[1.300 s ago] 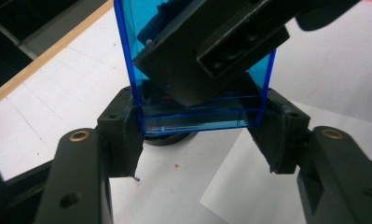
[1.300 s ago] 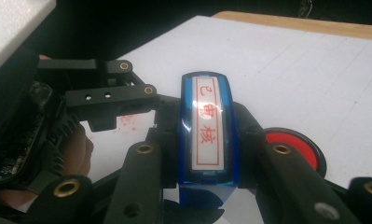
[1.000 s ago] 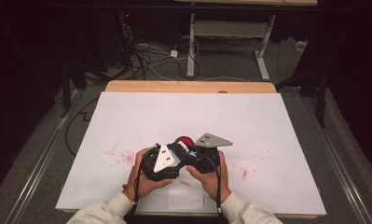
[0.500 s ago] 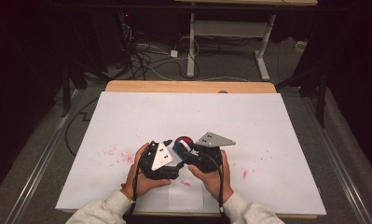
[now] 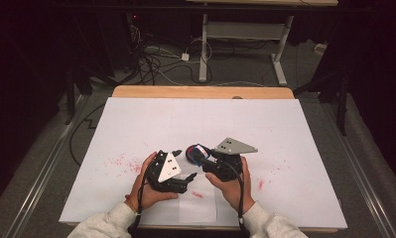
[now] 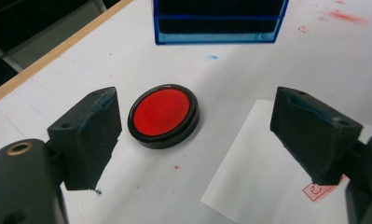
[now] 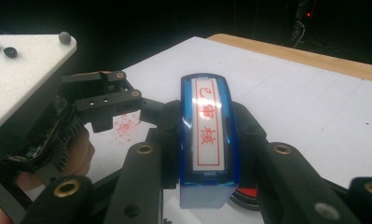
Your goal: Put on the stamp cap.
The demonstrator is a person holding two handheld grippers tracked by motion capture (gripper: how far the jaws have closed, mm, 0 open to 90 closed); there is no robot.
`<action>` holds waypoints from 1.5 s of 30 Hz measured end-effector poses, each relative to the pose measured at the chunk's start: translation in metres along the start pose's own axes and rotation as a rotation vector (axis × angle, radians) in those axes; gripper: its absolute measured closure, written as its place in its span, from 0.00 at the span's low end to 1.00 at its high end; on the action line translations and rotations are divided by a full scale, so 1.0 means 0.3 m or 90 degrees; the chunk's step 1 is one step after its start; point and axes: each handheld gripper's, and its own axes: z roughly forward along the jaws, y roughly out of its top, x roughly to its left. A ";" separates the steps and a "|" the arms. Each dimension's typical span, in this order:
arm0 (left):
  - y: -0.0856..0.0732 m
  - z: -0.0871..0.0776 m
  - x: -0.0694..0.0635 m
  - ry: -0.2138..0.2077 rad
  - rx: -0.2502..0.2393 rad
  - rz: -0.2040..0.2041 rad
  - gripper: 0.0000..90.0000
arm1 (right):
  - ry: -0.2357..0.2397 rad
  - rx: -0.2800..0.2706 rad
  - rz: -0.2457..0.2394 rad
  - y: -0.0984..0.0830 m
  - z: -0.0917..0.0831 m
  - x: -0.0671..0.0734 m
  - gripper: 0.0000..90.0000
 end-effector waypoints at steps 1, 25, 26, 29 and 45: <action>-0.002 -0.002 0.001 0.000 0.001 0.000 0.18 | 0.000 0.000 0.000 0.001 -0.003 -0.002 0.78; -0.069 -0.105 0.061 0.015 0.011 0.007 0.18 | -0.011 0.020 -0.039 0.014 -0.063 -0.050 0.77; -0.073 -0.111 0.064 0.017 0.010 0.005 0.18 | -0.010 0.024 -0.042 0.014 -0.065 -0.052 0.77; -0.084 -0.127 0.075 0.023 0.008 0.007 0.18 | -0.012 0.032 -0.049 0.015 -0.070 -0.057 0.77; -0.170 -0.209 0.113 0.037 0.021 -0.024 0.18 | -0.005 0.063 -0.071 0.019 -0.075 -0.086 0.77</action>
